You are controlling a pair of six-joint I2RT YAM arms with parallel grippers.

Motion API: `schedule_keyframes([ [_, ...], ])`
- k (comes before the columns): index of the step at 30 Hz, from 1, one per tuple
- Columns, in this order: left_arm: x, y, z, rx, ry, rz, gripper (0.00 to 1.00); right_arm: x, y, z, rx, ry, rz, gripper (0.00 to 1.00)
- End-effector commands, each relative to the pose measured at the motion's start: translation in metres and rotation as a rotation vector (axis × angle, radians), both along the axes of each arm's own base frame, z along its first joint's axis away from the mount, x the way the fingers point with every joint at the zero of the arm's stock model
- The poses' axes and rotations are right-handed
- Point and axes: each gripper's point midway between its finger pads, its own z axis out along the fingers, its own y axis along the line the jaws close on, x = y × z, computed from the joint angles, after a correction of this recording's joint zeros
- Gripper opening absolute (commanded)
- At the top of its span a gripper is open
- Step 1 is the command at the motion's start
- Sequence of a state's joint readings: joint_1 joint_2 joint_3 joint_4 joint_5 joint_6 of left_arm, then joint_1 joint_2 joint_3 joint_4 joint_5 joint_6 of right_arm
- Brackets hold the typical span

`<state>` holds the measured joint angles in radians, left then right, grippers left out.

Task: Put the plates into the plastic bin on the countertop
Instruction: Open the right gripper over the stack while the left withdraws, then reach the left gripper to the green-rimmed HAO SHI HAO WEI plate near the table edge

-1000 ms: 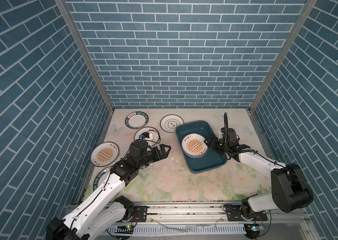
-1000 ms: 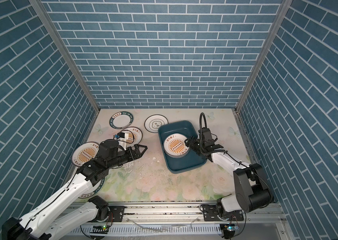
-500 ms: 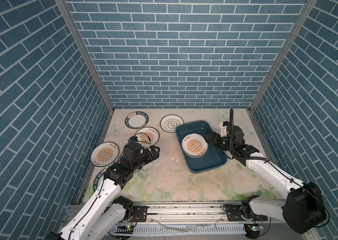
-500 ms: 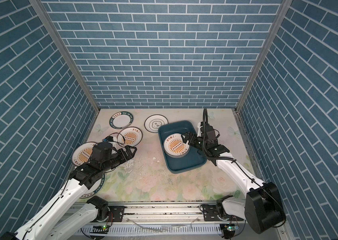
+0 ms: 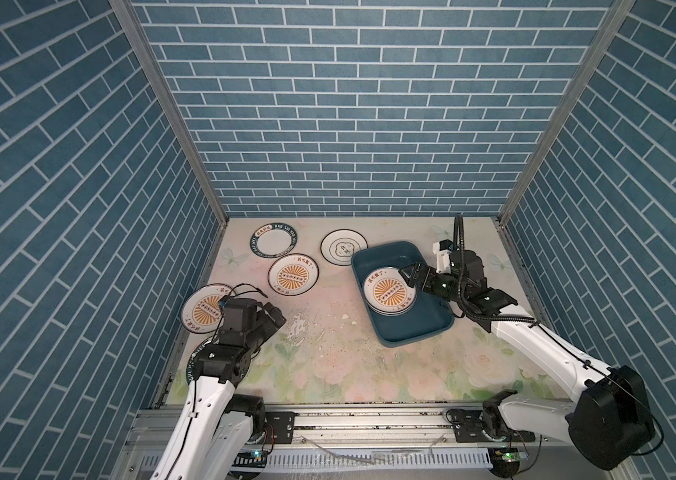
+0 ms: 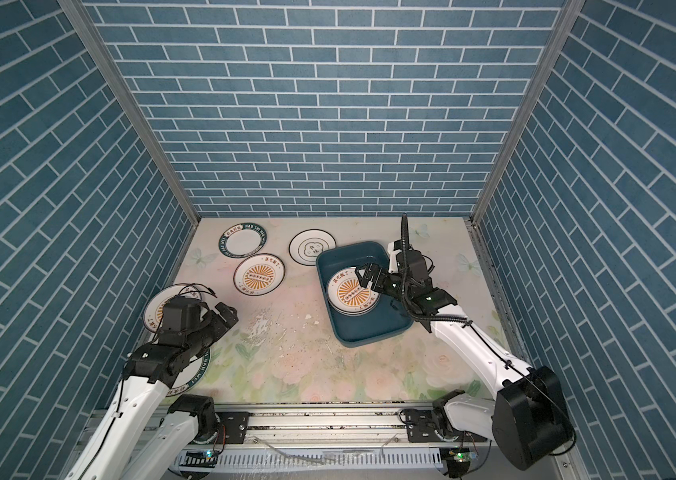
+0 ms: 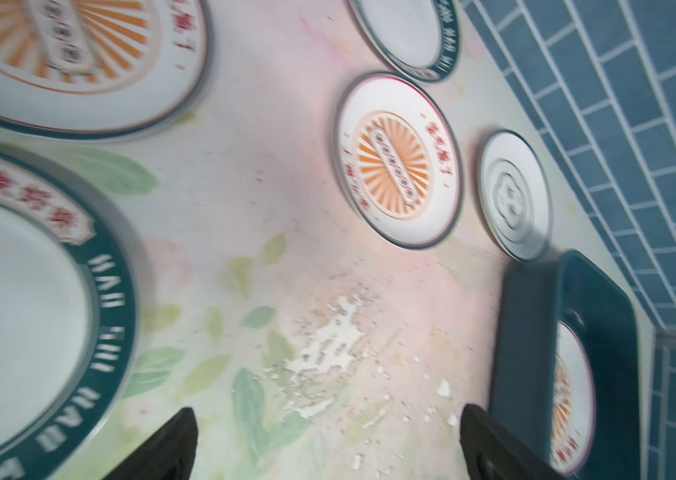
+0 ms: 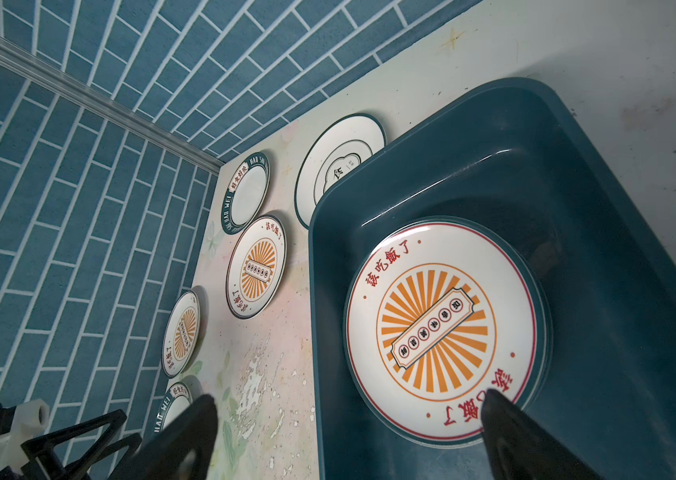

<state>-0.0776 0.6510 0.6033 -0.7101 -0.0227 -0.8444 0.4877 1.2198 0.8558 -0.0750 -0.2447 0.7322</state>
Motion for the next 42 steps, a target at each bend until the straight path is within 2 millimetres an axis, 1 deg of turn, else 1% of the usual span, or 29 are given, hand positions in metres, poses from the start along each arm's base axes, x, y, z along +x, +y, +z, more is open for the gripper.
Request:
schedule_keyframes([
  [1, -0.034, 0.045, -0.012, 0.133, 0.114, 0.151, 1.0, -0.002, 0.004, 0.014, 0.008, -0.046, 0.027, 0.98],
  [5, -0.052, 0.083, -0.006, 0.176, 0.14, 0.316, 1.0, -0.004, 0.002, 0.014, 0.008, -0.05, 0.022, 0.98],
  [7, -0.05, 0.094, -0.004, 0.166, 0.126, 0.365, 1.0, -0.004, 0.002, 0.014, 0.007, -0.05, 0.021, 0.98],
  [9, -0.053, 0.106, -0.009, 0.152, 0.154, 0.421, 1.0, -0.005, 0.001, 0.015, 0.008, -0.051, 0.022, 0.98],
  [11, -0.056, 0.118, -0.019, 0.119, 0.187, 0.486, 1.0, -0.007, 0.0, 0.014, 0.008, -0.052, 0.02, 0.98],
  [14, -0.06, 0.136, -0.032, 0.044, 0.178, 0.6, 1.0, -0.01, -0.003, 0.015, 0.006, -0.057, 0.012, 0.98],
  [16, -0.067, 0.148, -0.04, 0.016, 0.171, 0.667, 1.0, -0.011, -0.006, 0.013, -0.005, -0.056, 0.006, 0.98],
  [18, -0.078, 0.16, -0.044, 0.02, 0.188, 0.739, 1.0, -0.012, -0.008, 0.01, -0.017, -0.047, 0.0, 0.98],
  [21, -0.09, 0.172, -0.047, 0.035, 0.204, 0.807, 1.0, -0.012, -0.01, 0.008, -0.026, -0.041, -0.007, 0.98],
  [25, -0.095, 0.181, -0.061, 0.0, 0.206, 0.873, 1.0, -0.008, -0.009, 0.007, -0.032, -0.036, -0.011, 0.98],
  [29, -0.096, 0.185, -0.077, -0.037, 0.233, 0.894, 1.0, -0.005, -0.008, 0.006, -0.037, -0.031, -0.015, 0.98],
  [34, -0.094, 0.196, -0.089, -0.086, 0.182, 0.93, 0.99, -0.005, -0.012, 0.008, -0.048, -0.033, -0.032, 0.98],
  [37, -0.089, 0.197, -0.1, -0.146, 0.166, 0.927, 1.0, -0.007, -0.016, 0.009, -0.049, -0.044, -0.05, 0.98],
  [42, -0.072, 0.193, -0.111, -0.216, 0.13, 0.858, 0.99, -0.012, -0.023, 0.008, -0.054, -0.05, -0.069, 0.98],
])
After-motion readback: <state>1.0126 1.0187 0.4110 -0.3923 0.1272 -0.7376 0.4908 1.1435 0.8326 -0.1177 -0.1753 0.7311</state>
